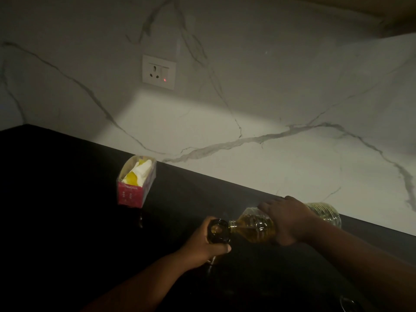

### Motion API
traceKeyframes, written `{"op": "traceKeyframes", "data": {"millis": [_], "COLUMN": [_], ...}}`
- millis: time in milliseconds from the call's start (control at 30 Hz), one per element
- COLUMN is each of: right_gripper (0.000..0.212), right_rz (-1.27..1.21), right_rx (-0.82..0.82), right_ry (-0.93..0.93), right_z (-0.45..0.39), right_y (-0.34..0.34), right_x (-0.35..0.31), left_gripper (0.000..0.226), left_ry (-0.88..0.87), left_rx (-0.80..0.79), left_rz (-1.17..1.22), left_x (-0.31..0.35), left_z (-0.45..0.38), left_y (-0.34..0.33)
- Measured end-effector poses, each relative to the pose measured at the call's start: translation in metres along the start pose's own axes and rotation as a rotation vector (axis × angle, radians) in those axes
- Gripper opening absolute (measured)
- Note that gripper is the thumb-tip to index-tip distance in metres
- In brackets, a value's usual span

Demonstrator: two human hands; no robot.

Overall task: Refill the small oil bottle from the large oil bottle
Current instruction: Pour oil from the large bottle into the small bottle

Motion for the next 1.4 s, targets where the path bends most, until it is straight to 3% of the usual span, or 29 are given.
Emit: {"op": "traceKeyframes", "data": {"millis": [233, 433, 633, 1400], "right_gripper": [0.069, 0.073, 0.072, 0.069], "right_rz": [0.001, -0.017, 0.002, 0.026], "right_rx": [-0.006, -0.018, -0.016, 0.009], "right_ry": [0.002, 0.009, 0.014, -0.013], "right_z": [0.0024, 0.0023, 0.0011, 0.0036], "right_y": [0.0032, 0.0043, 0.0027, 0.0054], "right_x": [-0.0017, -0.0023, -0.0026, -0.0053], "left_gripper": [0.075, 0.064, 0.072, 0.065], "left_ry": [0.013, -0.003, -0.007, -0.038], "left_rx": [0.003, -0.003, 0.005, 0.025], "left_rz": [-0.008, 0.005, 0.000, 0.020], "left_x": [0.0019, 0.0036, 0.0038, -0.0030], "left_z": [-0.0008, 0.0011, 0.0027, 0.0025], "left_y": [0.0000, -0.0005, -0.0001, -0.0010]}}
Point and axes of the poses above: each hand's wrist, its own z-axis away from the middle knuckle, its own y-axis out of the back of the hand, x = y × z, the point moved 2 cm from there along -z, towards the middle knuckle, and after that the axes turned 12 degrees about -y, right-handed, at the moved point
